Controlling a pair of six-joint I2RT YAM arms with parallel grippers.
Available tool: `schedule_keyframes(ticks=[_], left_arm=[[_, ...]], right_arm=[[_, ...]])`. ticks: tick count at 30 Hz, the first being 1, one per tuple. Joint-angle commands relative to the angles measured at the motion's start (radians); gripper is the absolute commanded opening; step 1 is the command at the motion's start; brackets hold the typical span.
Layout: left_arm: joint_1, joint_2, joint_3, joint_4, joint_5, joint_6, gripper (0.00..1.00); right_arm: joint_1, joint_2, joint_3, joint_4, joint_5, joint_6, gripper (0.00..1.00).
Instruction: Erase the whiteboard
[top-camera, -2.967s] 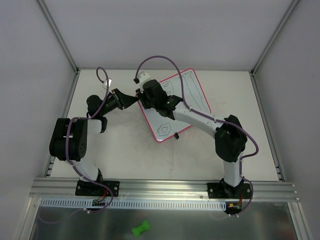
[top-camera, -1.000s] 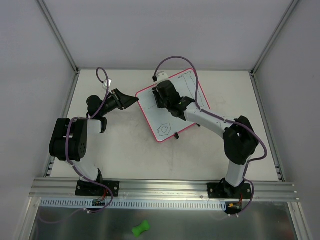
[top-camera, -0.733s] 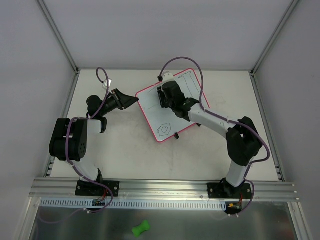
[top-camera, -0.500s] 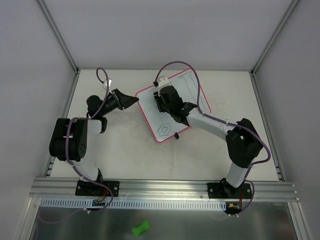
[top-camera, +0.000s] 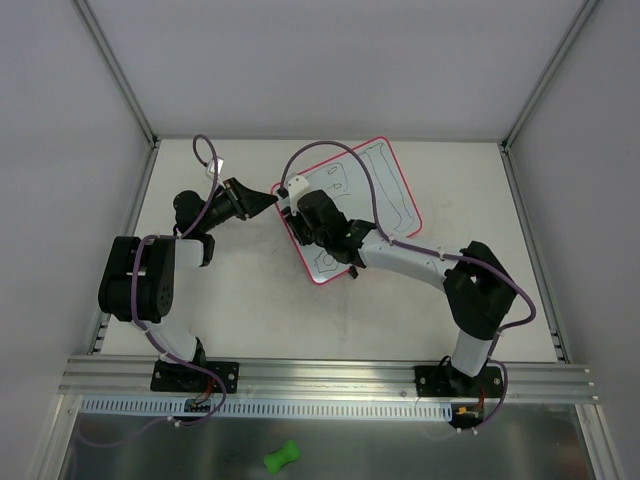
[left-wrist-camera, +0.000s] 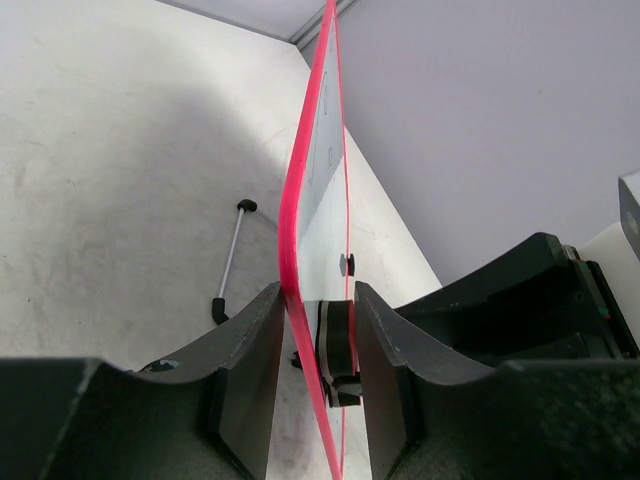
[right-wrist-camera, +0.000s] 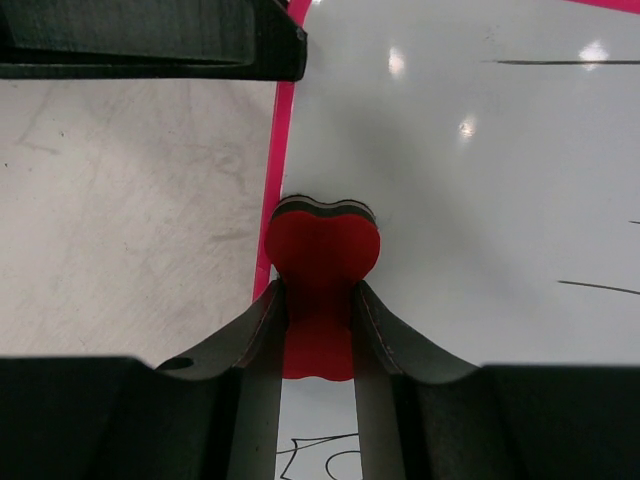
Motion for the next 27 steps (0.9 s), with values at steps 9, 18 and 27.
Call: schedule_keyframes(ticks=[9, 18, 27], left_arm=[[-0.004, -0.048, -0.001, 0.081, 0.023, 0.030, 0.34], [-0.004, -0.055, -0.002, 0.072, 0.022, 0.037, 0.34], [-0.004, -0.050, -0.001, 0.070, 0.022, 0.036, 0.35]], right_arm=[[-0.008, 0.038, 0.103, -0.086, 0.066, 0.019, 0.00], [-0.112, 0.027, 0.123, -0.194, 0.131, 0.105, 0.00], [-0.228, -0.003, 0.108, -0.216, 0.094, 0.140, 0.00]])
